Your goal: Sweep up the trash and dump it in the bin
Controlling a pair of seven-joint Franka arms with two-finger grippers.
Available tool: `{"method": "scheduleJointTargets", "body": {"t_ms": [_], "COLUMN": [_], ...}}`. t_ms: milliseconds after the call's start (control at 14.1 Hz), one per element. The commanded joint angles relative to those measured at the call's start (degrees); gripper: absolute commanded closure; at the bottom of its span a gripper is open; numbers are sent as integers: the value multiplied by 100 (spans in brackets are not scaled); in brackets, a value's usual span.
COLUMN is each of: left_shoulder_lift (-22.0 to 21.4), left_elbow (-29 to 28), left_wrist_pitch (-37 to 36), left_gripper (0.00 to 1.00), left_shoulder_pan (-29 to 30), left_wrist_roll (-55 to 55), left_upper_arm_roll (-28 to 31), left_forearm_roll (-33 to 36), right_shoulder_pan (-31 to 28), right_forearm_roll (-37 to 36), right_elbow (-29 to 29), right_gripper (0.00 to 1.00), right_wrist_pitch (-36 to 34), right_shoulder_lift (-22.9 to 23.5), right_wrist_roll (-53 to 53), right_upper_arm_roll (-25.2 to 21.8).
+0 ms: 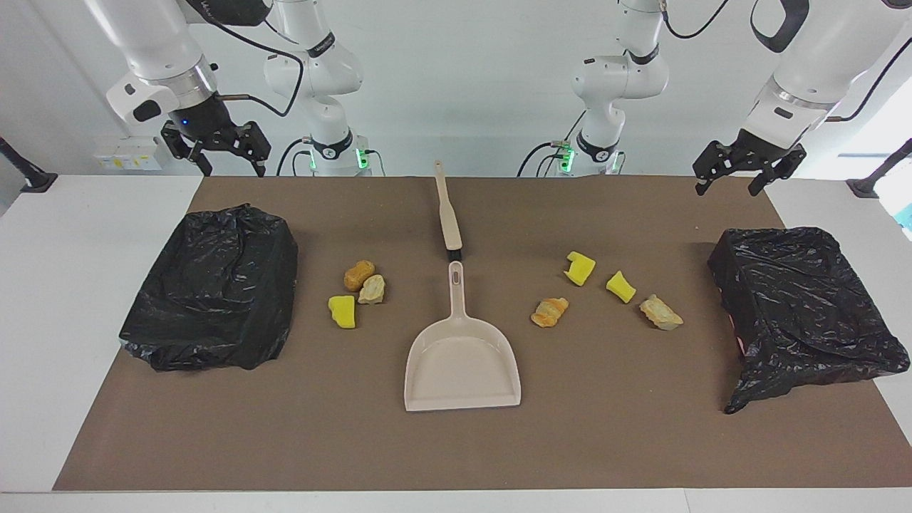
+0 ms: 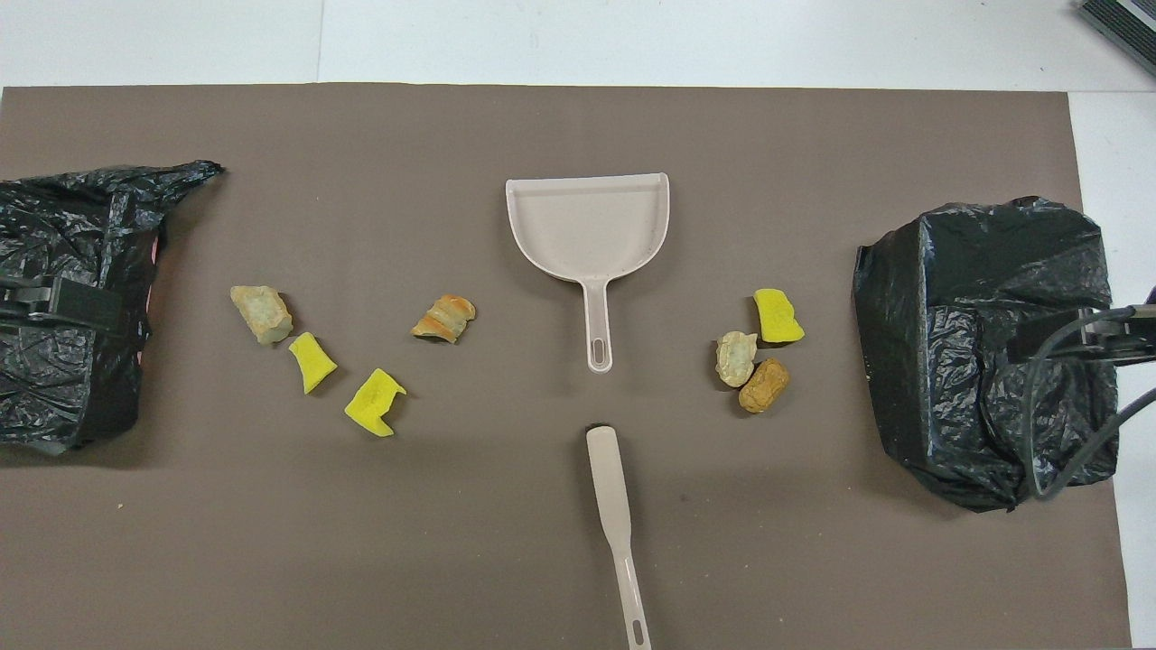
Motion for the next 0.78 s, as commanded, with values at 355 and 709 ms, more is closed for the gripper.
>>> {"method": "scheduleJointTargets", "body": {"t_ms": [355, 709], "left_shoulder_lift": [-348, -418], "left_elbow": [-980, -1535], "left_wrist_pitch": [558, 1237], "left_gripper": [0, 0], "left_shoulder_pan": [-960, -2260], "left_wrist_roll": [-655, -2142], "left_upper_arm_roll": [15, 6], "left_forearm_roll": [-419, -419], "right_shoulder_pan": [-44, -44], "right_forearm_roll": [-17, -17], "right_elbow": [-185, -185], "right_gripper": [0, 0], "right_wrist_pitch": [137, 137], "right_shoulder_lift": [-137, -129], "right_wrist_roll": [-167, -167], "right_upper_arm_roll": [23, 23]}}
